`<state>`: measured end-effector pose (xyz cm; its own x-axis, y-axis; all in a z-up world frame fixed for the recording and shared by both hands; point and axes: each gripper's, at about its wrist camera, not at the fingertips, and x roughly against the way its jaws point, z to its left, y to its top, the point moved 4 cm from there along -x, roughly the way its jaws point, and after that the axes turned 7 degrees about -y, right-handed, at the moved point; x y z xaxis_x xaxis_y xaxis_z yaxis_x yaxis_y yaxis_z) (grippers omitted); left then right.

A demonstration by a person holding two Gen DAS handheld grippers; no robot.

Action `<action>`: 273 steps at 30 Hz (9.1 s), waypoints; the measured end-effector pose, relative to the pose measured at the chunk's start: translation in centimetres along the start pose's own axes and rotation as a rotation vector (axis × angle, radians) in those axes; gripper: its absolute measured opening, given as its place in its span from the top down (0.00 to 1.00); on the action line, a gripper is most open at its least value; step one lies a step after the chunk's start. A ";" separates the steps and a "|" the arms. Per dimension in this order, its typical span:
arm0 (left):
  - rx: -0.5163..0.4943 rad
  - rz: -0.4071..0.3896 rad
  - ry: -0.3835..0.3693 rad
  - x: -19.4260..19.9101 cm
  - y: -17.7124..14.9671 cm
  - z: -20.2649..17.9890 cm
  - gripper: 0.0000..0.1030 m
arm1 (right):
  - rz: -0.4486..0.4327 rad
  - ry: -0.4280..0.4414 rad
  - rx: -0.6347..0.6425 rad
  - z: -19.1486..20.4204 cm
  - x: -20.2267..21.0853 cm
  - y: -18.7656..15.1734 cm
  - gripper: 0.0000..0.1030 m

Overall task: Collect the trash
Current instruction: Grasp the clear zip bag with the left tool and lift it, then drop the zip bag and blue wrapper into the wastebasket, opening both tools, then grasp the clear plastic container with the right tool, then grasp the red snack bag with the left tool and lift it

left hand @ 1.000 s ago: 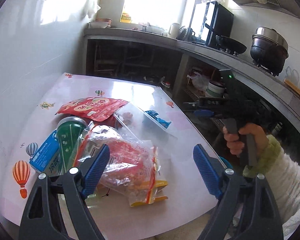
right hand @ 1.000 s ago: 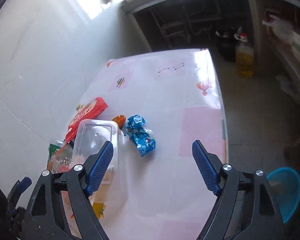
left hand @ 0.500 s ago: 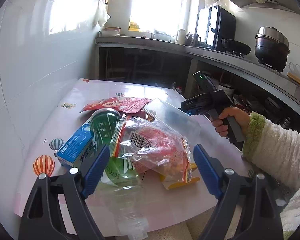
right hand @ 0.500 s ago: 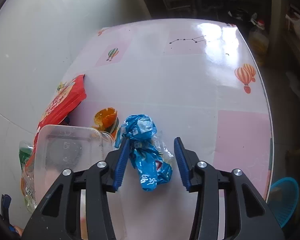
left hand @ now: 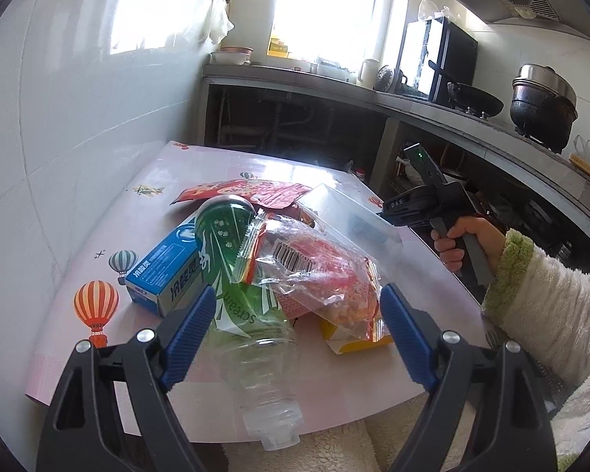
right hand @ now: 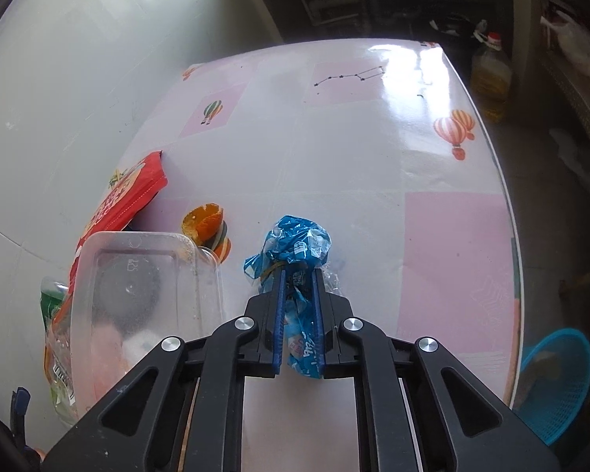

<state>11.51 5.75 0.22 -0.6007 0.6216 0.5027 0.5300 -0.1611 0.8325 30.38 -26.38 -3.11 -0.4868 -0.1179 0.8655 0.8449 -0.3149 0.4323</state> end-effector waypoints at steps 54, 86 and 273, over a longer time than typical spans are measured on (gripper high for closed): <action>0.445 0.065 -0.039 -6.0 0.4 -0.8 0.92 | -0.113 0.062 -0.237 -4.8 9.2 -14.1 0.90; 0.264 -0.156 -0.125 3.6 3.3 -3.6 0.97 | -0.246 0.061 -0.273 -5.9 17.0 -16.3 0.90; 1.143 0.141 -0.304 -21.2 11.9 22.3 1.00 | 0.174 0.375 0.015 5.8 3.7 -0.8 0.20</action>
<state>43.85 7.75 -5.75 -0.4097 0.8345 0.3685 0.8989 0.4381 0.0074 29.21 -21.11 1.17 -0.3810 -0.5042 0.7750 0.9236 -0.2469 0.2933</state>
